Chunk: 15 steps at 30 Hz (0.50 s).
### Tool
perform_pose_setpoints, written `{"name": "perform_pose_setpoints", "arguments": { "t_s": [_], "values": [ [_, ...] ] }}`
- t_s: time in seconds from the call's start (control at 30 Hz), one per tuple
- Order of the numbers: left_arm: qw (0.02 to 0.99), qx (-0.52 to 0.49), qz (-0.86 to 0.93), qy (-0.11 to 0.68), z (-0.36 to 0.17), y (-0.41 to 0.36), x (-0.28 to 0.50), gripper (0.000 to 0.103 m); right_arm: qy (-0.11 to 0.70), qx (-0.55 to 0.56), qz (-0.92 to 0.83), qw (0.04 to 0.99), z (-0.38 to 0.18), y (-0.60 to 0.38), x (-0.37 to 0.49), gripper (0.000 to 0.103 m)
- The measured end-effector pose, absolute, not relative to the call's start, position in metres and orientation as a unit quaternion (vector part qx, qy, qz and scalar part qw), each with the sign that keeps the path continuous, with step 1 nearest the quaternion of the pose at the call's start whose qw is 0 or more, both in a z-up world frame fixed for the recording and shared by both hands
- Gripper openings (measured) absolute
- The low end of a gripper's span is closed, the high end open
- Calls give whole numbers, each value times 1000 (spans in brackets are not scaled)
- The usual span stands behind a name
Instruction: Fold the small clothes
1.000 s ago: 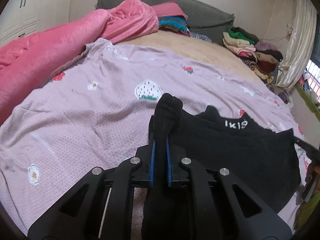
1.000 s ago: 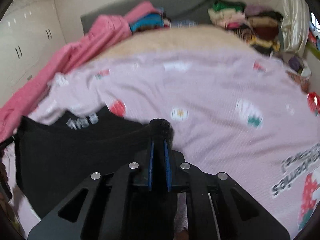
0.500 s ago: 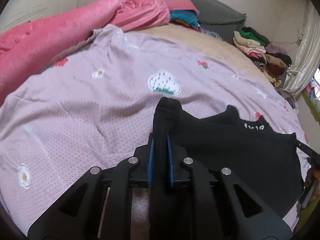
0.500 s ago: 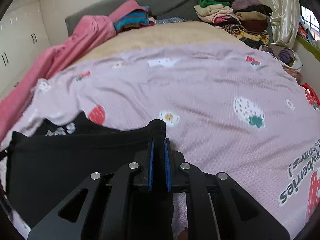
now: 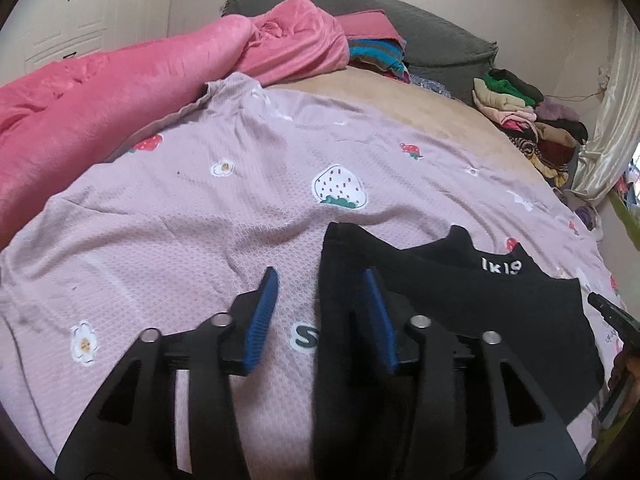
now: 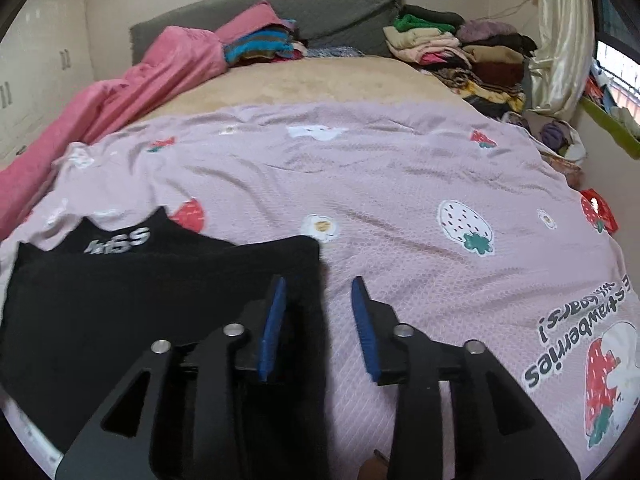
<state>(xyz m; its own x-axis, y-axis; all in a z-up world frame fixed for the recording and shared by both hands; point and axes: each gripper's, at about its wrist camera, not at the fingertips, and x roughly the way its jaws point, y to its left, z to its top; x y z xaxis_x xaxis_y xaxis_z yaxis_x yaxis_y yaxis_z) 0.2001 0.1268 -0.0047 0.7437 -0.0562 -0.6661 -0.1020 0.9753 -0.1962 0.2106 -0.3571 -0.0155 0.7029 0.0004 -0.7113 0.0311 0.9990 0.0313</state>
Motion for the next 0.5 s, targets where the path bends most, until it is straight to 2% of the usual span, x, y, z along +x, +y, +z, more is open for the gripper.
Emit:
{"name": "perform_pose_setpoints", "arguments": {
  "t_s": [0.1,0.13,0.27,0.33,0.5],
  "values": [
    [928,-97,10,359,0,118,191,55,379,11,12,925,-7,-348,194,45],
    [928,-95,10,359,1,116,187,60,377,11,18,926,-5,-346,189,45],
    [930,-86,2,356,6,105,175,65,378,3,43,925,-2,-334,169,51],
    [932,-79,-1,353,9,99,169,71,379,-2,53,924,-1,-328,161,52],
    [934,-64,-6,351,9,86,158,73,380,-10,68,923,0,-319,143,58]
  ]
}}
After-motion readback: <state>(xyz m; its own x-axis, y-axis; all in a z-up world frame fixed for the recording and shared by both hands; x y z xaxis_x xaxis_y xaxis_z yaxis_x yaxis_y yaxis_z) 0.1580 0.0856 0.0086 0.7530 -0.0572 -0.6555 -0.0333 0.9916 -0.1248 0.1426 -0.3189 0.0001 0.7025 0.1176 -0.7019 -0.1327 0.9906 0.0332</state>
